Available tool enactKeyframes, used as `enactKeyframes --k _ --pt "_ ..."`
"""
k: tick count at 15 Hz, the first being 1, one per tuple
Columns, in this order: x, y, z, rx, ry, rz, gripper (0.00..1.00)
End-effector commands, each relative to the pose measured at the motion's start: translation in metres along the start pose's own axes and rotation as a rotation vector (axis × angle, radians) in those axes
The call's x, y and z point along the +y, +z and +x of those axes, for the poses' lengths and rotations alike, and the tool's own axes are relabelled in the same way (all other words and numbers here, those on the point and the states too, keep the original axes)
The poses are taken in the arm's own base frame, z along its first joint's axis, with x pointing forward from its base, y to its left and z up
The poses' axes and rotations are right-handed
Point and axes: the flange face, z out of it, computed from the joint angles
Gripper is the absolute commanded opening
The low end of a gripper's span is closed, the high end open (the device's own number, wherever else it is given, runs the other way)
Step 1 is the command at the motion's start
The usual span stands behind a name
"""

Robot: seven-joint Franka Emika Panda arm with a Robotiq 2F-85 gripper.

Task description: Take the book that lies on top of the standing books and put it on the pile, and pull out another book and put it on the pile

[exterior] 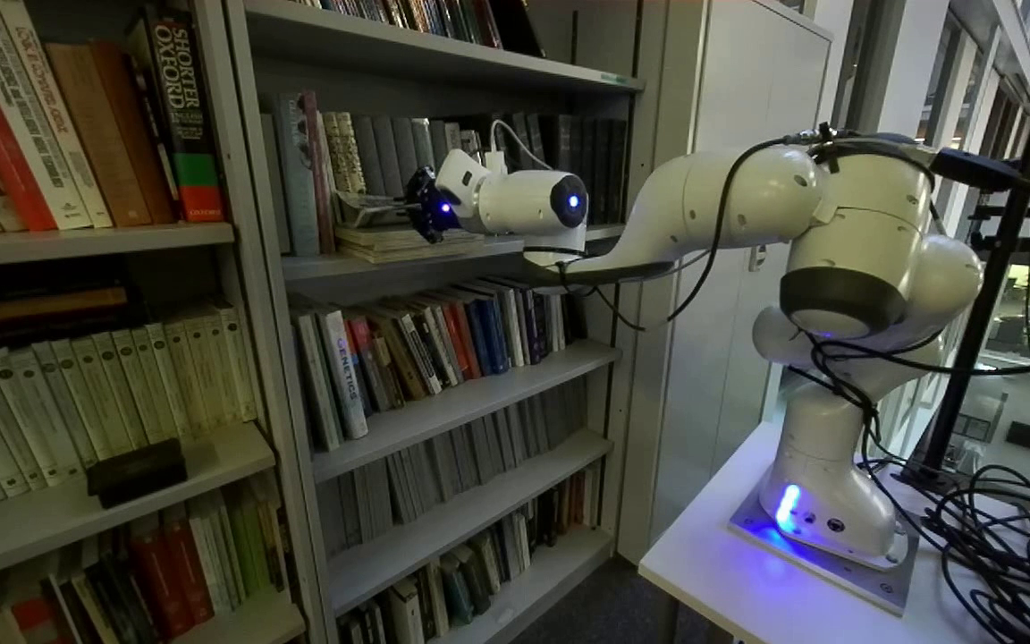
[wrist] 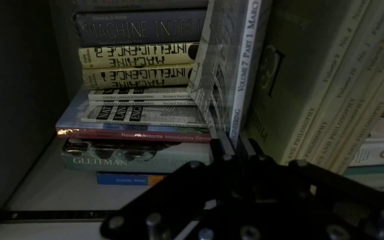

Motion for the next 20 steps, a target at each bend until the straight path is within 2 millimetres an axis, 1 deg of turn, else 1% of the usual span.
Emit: enactKeyframes --k 1,7,12,17,18,19,20 --pt "0.002 0.005 0.0 0.036 0.108 0.05 0.02" --pt "0.002 0.007 -0.001 0.037 0.13 0.095 0.02" --pt "-0.012 0.007 0.002 0.013 0.059 0.222 0.02" --pt "0.0 0.006 0.002 -0.006 0.027 0.266 0.02" --pt "0.003 0.005 0.002 0.001 0.028 0.275 0.32" --pt "0.005 0.005 0.002 -0.007 0.019 0.277 0.34" --pt "0.007 0.004 0.001 -0.02 0.004 0.281 0.4"
